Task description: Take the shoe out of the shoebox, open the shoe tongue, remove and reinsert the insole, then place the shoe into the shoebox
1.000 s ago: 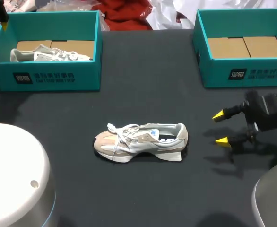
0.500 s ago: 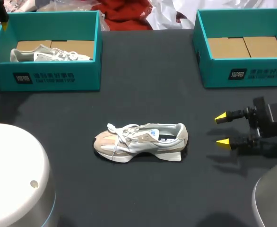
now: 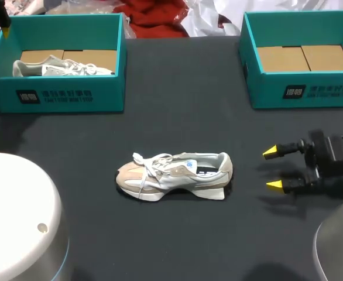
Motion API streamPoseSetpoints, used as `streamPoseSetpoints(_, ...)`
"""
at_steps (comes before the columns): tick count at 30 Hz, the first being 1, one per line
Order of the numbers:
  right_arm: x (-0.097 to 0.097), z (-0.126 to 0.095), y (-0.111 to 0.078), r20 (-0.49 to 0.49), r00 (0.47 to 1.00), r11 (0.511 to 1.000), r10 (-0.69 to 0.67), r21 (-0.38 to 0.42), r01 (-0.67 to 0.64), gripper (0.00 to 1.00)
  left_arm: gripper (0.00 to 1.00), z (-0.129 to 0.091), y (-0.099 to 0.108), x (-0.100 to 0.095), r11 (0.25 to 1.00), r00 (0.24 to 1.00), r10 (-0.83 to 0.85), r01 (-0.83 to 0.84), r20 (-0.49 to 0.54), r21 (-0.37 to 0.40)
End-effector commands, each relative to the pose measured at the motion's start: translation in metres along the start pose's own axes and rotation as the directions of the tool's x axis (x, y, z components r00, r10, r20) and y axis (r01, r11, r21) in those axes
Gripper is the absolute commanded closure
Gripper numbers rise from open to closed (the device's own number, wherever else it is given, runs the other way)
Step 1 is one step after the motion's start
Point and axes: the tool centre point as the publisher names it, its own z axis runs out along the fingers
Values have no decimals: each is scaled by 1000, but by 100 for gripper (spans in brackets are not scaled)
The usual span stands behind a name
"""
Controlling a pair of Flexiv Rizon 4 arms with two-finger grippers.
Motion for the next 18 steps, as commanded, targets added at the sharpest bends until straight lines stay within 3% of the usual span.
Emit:
streamPoseSetpoints(1, -4, -1, -22, -3, 1000, 999, -5, -44, 5, 0, 0, 0, 0, 0, 1000, 1000, 1, -1, -1, 0)
streamPoseSetpoints(18, -8, -2, -30, 33, 999, 999, 0, -46, 1, 0, 0, 0, 0, 0, 1000, 1000, 1, -1, -1, 0)
